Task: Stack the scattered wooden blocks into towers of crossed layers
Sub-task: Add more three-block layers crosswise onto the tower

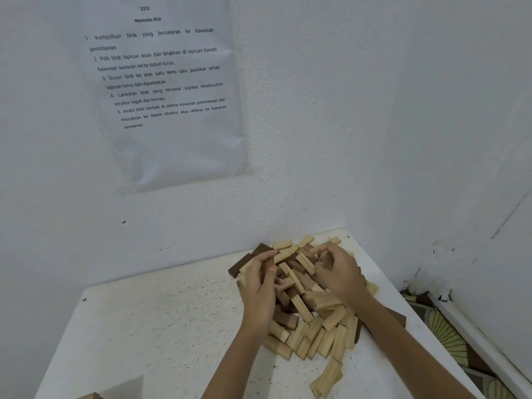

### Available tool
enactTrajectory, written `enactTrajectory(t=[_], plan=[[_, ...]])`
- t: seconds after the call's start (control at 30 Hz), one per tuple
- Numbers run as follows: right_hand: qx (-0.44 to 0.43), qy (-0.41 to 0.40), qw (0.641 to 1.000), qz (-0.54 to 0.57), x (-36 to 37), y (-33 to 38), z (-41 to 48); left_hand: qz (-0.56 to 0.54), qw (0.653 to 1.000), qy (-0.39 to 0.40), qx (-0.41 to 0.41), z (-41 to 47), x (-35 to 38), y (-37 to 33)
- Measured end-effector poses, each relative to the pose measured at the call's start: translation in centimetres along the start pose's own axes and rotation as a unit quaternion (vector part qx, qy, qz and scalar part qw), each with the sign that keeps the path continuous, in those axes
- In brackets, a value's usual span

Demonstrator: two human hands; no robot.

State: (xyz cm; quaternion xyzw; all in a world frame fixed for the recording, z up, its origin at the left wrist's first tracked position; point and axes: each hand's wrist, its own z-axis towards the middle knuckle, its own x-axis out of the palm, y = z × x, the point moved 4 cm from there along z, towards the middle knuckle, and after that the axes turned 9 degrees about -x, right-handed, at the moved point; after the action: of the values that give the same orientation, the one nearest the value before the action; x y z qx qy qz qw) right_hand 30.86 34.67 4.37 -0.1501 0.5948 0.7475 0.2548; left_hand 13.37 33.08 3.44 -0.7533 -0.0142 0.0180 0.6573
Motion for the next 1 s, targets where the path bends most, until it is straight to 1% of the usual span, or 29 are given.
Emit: enactTrajectory(t=[0.1, 0.2, 0.27, 0.33, 0.4, 0.47, 0.53, 0.6, 0.7, 0.77, 0.9, 1.0], plan=[[-0.034, 0.032, 0.992, -0.113, -0.7, -1.7, 2.5, 0.017, 0.999, 0.029, -0.024, 0.7, 1.1, 0.0], [-0.02, 0.124, 0.964, -0.234, -0.7, -3.9, 4.4, 0.01, 0.998, 0.048, -0.047, 1.1, 1.8, -0.1], [-0.012, 0.174, 0.944, -0.281, -0.2, -4.9, 5.1, 0.002, 0.997, 0.05, -0.058, 1.3, 1.9, 0.0], [0.008, 0.191, 0.935, -0.3, 0.3, -5.5, 5.6, -0.009, 0.997, 0.046, -0.068, 1.4, 2.0, 0.0], [0.014, 0.174, 0.943, -0.282, 0.4, -5.6, 5.6, -0.029, 0.996, 0.041, -0.071, 1.4, 1.9, -0.1], [-0.02, 0.139, 0.96, -0.244, 0.2, -4.7, 5.2, -0.04, 0.997, 0.033, -0.061, 1.2, 1.6, -0.4], [-0.055, 0.084, 0.979, -0.178, -0.1, -3.4, 4.6, -0.041, 0.998, 0.028, -0.047, 0.9, 1.2, -0.8], [-0.055, 0.037, 0.994, -0.09, -0.3, -1.6, 3.9, -0.043, 0.998, 0.022, -0.036, 0.6, 0.7, -0.9], [-0.042, 0.006, 0.999, 0.009, 0.2, 1.1, 2.7, -0.03, 0.999, 0.011, -0.019, -0.1, -0.3, -1.2], [-0.028, 0.002, 0.998, 0.06, 0.7, 2.5, 1.7, -0.032, 0.999, 0.01, -0.008, -0.7, -0.9, -1.4], [-0.009, 0.03, 0.988, 0.153, 2.4, 4.1, -0.7, -0.051, 0.999, 0.007, 0.01, -2.4, -2.3, -1.6], [-0.003, 0.035, 0.982, 0.185, 3.6, 4.7, -2.9, -0.066, 0.998, -0.009, 0.006, -4.0, -3.4, -1.2]])
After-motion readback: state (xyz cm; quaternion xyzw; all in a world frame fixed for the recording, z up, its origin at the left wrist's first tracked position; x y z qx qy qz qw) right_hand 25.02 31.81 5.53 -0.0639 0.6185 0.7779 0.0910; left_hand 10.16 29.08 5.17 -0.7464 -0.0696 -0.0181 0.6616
